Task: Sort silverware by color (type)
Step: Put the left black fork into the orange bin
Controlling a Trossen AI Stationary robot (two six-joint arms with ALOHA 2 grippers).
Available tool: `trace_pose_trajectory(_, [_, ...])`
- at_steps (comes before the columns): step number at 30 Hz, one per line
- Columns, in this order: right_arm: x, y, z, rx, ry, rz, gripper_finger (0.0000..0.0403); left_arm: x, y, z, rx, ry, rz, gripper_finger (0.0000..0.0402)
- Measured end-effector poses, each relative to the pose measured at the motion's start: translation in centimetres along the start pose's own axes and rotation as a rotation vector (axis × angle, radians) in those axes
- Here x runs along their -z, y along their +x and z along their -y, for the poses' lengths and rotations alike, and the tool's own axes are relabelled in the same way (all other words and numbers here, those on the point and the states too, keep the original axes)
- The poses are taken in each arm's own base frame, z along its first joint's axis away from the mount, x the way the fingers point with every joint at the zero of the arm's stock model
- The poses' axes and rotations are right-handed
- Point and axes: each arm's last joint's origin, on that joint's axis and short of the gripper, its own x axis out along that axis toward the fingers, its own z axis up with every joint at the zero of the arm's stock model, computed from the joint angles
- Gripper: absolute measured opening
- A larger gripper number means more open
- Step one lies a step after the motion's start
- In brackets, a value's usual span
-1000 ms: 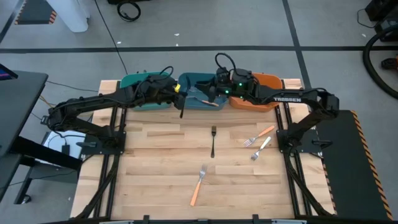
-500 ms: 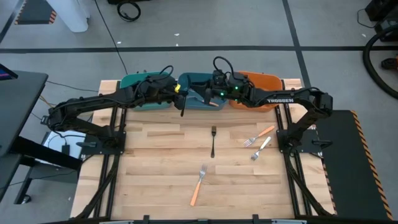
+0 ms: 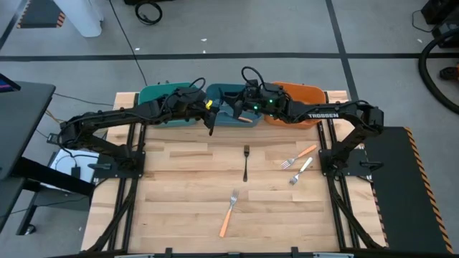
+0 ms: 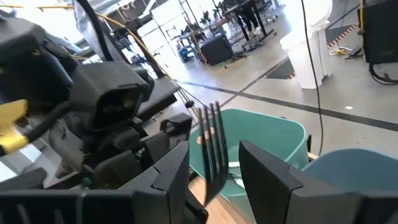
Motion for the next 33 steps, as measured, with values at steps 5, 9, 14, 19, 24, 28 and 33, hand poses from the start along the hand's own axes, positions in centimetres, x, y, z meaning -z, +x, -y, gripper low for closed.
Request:
trace_pose_trajectory(5, [0.13,0.0,0.11,0.019,-0.003,-0.01,0.0147,-0.06,0.0,0.04,0.004,0.009,0.006,0.0018])
trace_pose_trajectory(9, [0.26,-0.01,0.2,0.031,-0.002,-0.021,0.0147,0.03,-0.03,0.37,0.016,0.015,0.009,0.0018])
trace_pose_trajectory(14, [0.3,-0.01,0.19,0.031,0.008,-0.025,0.0147,-0.02,-0.05,0.72,0.032,0.033,0.027,0.0018])
trace_pose_trajectory(19, [0.4,-0.02,0.24,0.038,0.048,-0.034,0.0146,-0.1,-0.06,0.76,0.036,0.033,0.035,0.0018])
trace_pose_trajectory(24, [0.4,-0.02,0.23,0.036,0.054,-0.035,0.0129,-0.23,-0.07,0.88,0.062,0.032,0.041,0.0018])
trace_pose_trajectory(28, [0.41,-0.06,0.21,0.031,0.082,-0.043,0.0085,-0.27,-0.07,0.91,0.066,0.031,0.045,0.0018])
trace_pose_trajectory(33, [0.44,-0.06,0.31,0.044,0.084,-0.044,0.0014,-0.32,-0.07,0.93,0.068,0.03,0.05,0.0012])
